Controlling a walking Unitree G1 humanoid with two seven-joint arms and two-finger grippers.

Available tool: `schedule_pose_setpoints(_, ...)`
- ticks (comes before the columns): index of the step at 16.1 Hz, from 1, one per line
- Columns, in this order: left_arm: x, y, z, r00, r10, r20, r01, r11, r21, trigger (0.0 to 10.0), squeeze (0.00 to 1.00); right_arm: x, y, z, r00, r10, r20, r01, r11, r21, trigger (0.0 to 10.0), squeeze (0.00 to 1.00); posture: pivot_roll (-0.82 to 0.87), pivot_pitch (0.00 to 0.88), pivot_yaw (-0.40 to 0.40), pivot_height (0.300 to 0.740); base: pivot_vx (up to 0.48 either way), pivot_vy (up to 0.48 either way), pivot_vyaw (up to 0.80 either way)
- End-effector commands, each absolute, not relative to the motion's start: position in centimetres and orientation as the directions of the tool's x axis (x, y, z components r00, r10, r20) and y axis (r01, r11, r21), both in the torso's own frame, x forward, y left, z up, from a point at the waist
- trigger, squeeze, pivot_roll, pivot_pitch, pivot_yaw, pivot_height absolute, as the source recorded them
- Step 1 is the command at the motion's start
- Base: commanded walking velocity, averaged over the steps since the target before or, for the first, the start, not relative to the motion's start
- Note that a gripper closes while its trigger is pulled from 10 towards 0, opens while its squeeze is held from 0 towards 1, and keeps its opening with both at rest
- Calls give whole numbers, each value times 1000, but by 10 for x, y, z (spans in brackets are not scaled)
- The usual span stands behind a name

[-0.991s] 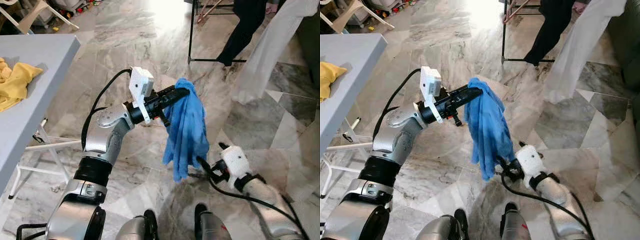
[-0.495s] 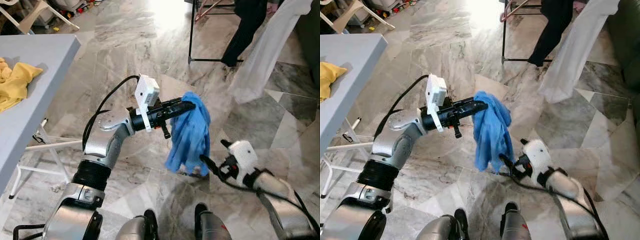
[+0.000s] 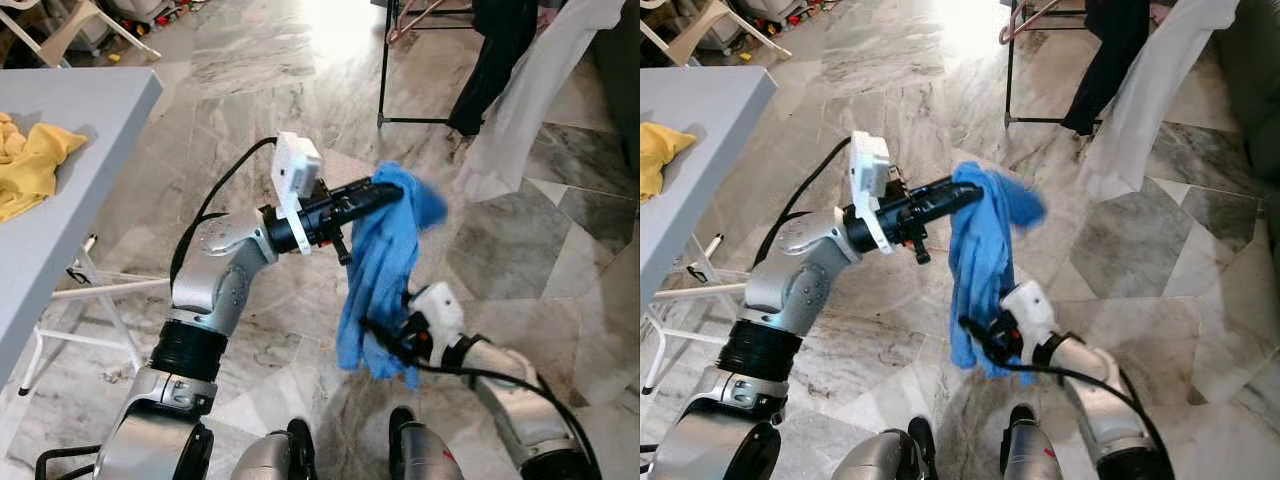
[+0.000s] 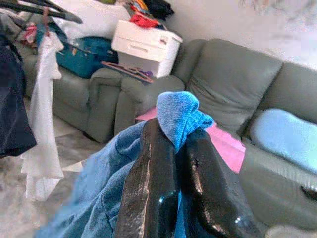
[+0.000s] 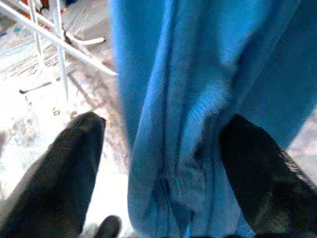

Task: Hang hanger

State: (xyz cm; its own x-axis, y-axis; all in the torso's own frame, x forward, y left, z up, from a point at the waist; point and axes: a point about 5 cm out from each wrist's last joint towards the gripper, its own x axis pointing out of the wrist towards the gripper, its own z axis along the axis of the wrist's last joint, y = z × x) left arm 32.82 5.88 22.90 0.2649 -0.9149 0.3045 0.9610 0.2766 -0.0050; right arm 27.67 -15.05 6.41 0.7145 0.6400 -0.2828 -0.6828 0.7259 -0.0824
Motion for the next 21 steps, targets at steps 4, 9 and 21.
schedule_pose_setpoints(4, 331, 62, 251, 283, -883, 375, 952, 307, 5, 10000, 0, 256, -151, 38, 677, 641, -361, -695, 719, -28, 0, 0, -129, 259, 149, 740, 0, 0, 0)
schedule_pose_setpoints(9, 347, 68, 248, 456, -803, 384, 875, 483, -28, 10000, 0, 247, -152, 37, 679, 647, -347, -693, 720, -15, 0, 0, -133, 258, 158, 740, 0, 0, 0)
schedule_pose_setpoints(21, 351, 71, 250, 449, -805, 387, 878, 478, -22, 10000, 0, 248, -154, 25, 736, 535, -415, -640, 749, -170, 10000, 1000, -122, 263, 170, 740, 0, 0, 0)
